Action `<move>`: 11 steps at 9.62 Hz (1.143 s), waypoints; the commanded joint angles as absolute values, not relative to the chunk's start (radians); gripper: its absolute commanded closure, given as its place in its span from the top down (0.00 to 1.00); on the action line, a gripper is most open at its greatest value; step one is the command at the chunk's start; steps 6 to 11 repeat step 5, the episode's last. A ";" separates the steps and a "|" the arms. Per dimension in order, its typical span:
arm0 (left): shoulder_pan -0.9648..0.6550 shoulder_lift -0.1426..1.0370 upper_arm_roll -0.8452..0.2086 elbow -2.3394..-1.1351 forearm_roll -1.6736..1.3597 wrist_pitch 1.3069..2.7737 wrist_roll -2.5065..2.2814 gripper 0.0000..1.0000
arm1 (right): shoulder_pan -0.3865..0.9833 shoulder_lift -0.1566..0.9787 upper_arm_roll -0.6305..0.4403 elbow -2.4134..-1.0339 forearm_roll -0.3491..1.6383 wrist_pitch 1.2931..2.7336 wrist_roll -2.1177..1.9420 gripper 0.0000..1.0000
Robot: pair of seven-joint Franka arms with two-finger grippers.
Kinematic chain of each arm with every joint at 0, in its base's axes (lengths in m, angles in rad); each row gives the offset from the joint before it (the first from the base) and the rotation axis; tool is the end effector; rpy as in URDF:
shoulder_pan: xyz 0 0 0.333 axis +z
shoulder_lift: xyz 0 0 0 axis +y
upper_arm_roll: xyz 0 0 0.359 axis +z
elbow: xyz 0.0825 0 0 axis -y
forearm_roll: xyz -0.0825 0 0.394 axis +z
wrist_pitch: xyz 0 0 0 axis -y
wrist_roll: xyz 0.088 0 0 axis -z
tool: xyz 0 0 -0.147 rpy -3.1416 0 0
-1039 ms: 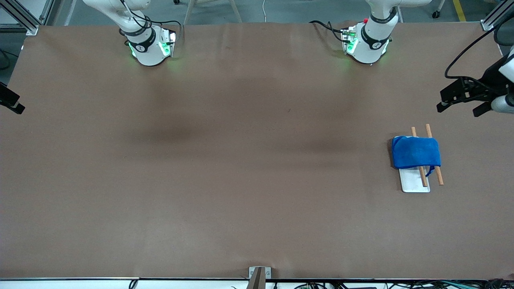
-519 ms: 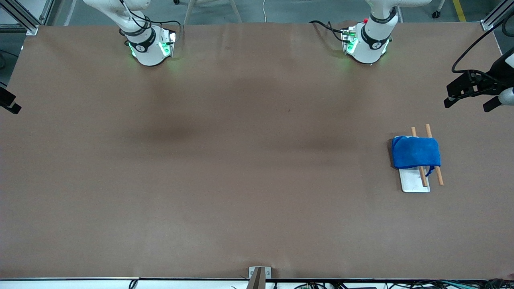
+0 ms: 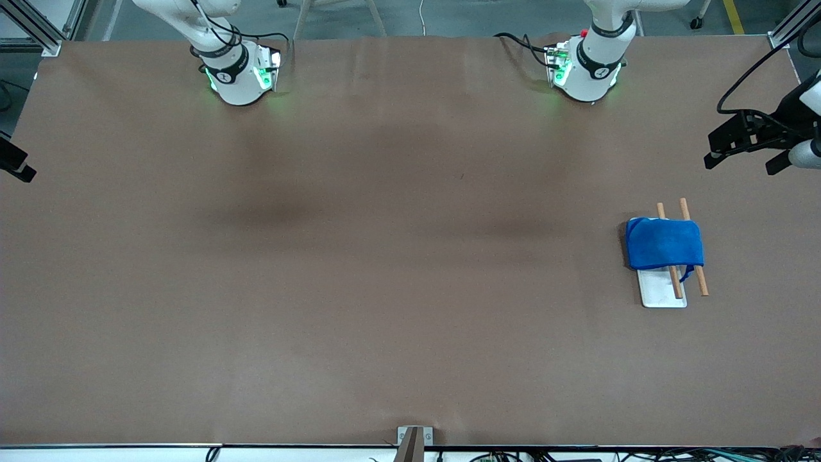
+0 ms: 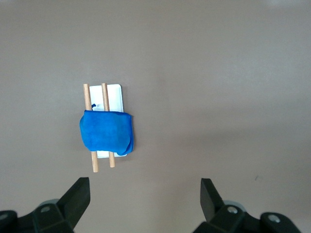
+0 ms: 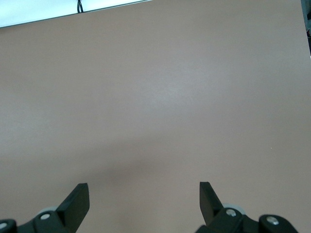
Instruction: Right arm passes towel to left arm to hang
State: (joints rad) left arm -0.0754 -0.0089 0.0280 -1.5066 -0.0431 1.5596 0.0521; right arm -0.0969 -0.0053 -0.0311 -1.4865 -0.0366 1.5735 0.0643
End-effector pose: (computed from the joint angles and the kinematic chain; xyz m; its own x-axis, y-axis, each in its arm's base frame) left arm 0.5622 -0.0330 0.6626 0.9930 -0.0997 0.0640 -0.1023 -0.9939 0.0399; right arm 0.5615 -0.0777 0.6717 0.9772 -0.1904 0.0943 -0.1940 -0.9805 0.0303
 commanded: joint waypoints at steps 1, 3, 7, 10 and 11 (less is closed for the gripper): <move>-0.071 0.003 0.020 -1.513 -0.020 1.537 0.032 1.00 | -0.103 -0.015 -0.025 -1.497 -0.034 1.583 0.054 1.00; -0.069 0.006 0.021 -1.513 -0.018 1.537 0.034 1.00 | -0.103 -0.015 -0.025 -1.497 -0.034 1.585 0.055 1.00; -0.067 0.006 0.021 -1.513 -0.006 1.536 0.028 1.00 | -0.103 -0.015 -0.025 -1.497 -0.034 1.582 0.055 1.00; -0.067 0.006 0.021 -1.513 -0.006 1.536 0.028 1.00 | -0.103 -0.015 -0.025 -1.497 -0.034 1.582 0.055 1.00; -0.067 0.006 0.021 -1.513 -0.006 1.536 0.028 1.00 | -0.103 -0.015 -0.025 -1.497 -0.034 1.582 0.055 1.00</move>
